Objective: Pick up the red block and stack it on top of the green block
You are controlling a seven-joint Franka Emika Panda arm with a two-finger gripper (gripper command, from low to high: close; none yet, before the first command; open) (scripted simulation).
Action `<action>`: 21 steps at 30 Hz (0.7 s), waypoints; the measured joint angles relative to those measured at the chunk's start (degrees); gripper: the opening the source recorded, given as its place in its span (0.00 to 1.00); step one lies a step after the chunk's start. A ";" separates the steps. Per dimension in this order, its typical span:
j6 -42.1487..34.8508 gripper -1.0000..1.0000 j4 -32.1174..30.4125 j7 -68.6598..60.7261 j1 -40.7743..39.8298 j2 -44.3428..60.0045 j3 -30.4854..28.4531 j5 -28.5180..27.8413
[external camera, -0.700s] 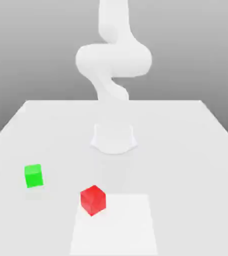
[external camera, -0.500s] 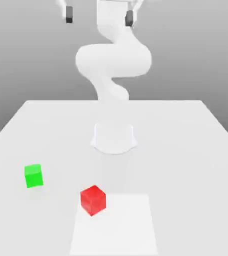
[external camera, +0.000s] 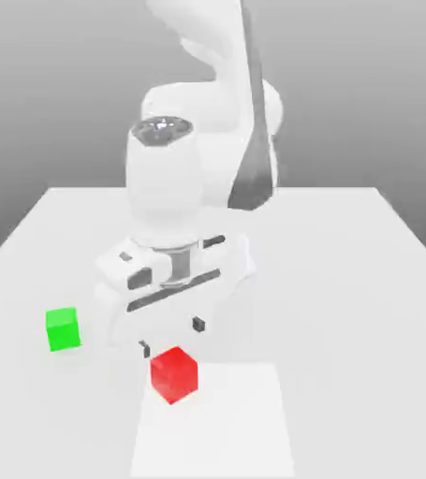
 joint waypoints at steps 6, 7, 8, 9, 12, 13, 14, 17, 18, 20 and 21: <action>6.68 0.00 1.10 -5.36 -5.53 8.11 7.18 7.16; 6.65 0.00 1.10 -5.34 -5.53 8.11 7.18 7.14; 6.61 0.00 1.10 -5.32 -5.54 8.11 7.18 7.12; 6.56 0.00 1.10 -5.29 -5.54 8.10 7.18 7.09; 5.80 0.00 0.94 -4.55 -5.19 7.13 6.55 6.04; 4.41 0.00 0.68 -3.23 -4.61 5.42 5.50 4.21; 2.85 0.00 0.39 -1.78 -4.27 3.52 4.64 2.20; -2.16 0.00 -0.53 1.92 -4.71 -2.50 3.73 -2.91; -3.85 0.00 -0.85 2.76 -4.93 -4.50 3.64 -4.07; -6.18 0.00 -1.33 1.14 -8.64 -7.45 1.51 -6.52; -7.13 0.00 -1.55 -0.30 -10.31 -8.71 0.10 -7.76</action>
